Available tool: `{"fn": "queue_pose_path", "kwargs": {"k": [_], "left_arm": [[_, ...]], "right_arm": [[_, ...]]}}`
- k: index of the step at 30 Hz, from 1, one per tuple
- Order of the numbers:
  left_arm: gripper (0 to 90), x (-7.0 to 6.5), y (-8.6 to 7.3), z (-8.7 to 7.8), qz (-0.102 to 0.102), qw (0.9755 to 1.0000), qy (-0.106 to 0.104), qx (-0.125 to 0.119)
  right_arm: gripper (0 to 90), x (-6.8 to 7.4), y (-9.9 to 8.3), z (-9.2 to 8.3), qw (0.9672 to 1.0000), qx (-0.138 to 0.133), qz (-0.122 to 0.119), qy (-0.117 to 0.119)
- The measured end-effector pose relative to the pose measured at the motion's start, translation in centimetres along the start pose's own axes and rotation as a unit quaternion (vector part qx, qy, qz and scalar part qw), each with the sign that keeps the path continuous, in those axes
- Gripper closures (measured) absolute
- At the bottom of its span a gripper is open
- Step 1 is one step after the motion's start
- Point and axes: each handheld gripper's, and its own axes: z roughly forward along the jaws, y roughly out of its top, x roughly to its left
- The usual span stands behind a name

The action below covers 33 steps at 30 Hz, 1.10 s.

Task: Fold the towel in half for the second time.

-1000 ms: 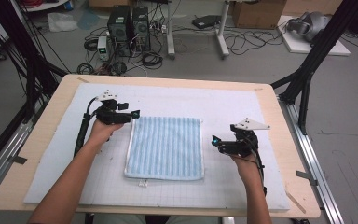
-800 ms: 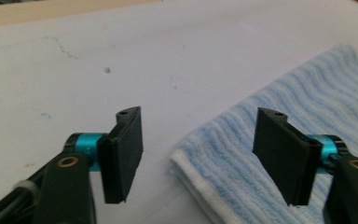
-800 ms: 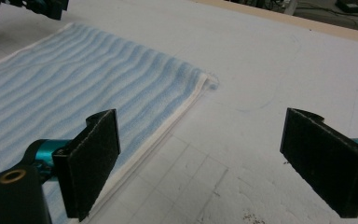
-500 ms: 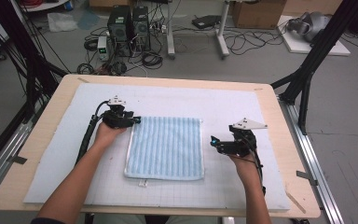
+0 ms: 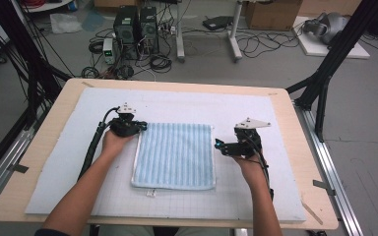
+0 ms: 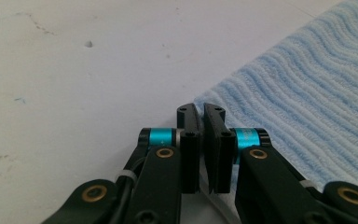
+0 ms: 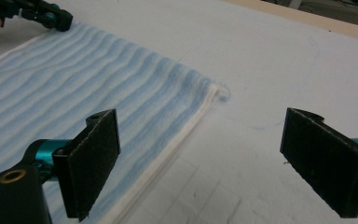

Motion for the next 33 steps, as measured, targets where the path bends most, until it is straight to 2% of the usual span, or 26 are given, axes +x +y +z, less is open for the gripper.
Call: {"fn": "queue_pose_path", "kwargs": {"k": [7,10,13,15,18,21,27,28,30,33], "left_arm": [[86.6,0.1,-0.1,-0.1,0.0,1.0,-0.005,-0.004],[86.7,0.2,-0.1,-0.1,-0.005,0.9999,-0.01,-0.006],[86.6,0.2,-0.1,-0.2,-0.002,0.9999,-0.013,-0.006],[86.7,0.1,-0.1,-0.2,0.004,0.9999,-0.01,-0.005],[86.7,0.1,-0.2,-0.1,-0.001,0.9999,-0.01,-0.008],[86.7,0.1,-0.2,-0.2,0.0,0.9999,-0.011,-0.006],[86.9,0.1,-0.2,-0.1,0.0,0.9999,-0.01,-0.005],[86.9,0.1,-0.2,-0.1,-0.002,0.9999,-0.011,-0.006],[86.9,0.1,-0.2,-0.1,0.0,0.9999,-0.01,-0.005],[86.9,0.1,-0.2,-0.1,0.0,0.9999,-0.01,-0.005]], "right_arm": [[12.4,-0.5,2.1,2.8,0.9999,0.01,0.006,0.003],[14.2,-0.6,2.5,4.4,0.9996,0.027,0.001,0.005],[16.0,-1.0,2.7,6.2,0.9991,0.039,0.015,0.01],[22.8,-1.1,2.9,6.8,0.9989,0.042,0.016,0.009],[27.9,-1.2,3.2,7.9,0.9984,0.052,0.02,0.004],[36.2,-1.1,3.2,9.0,0.9972,0.074,0.007,-0.009],[51.1,-0.5,2.6,10.6,0.9944,0.105,-0.012,-0.001],[52.6,-0.5,2.5,10.7,0.9942,0.106,-0.015,-0.001],[58.5,-0.5,2.5,10.7,0.9947,0.102,-0.002,-0.005],[69.5,-0.4,2.3,10.6,0.9952,0.098,-0.002,0.0]]}}
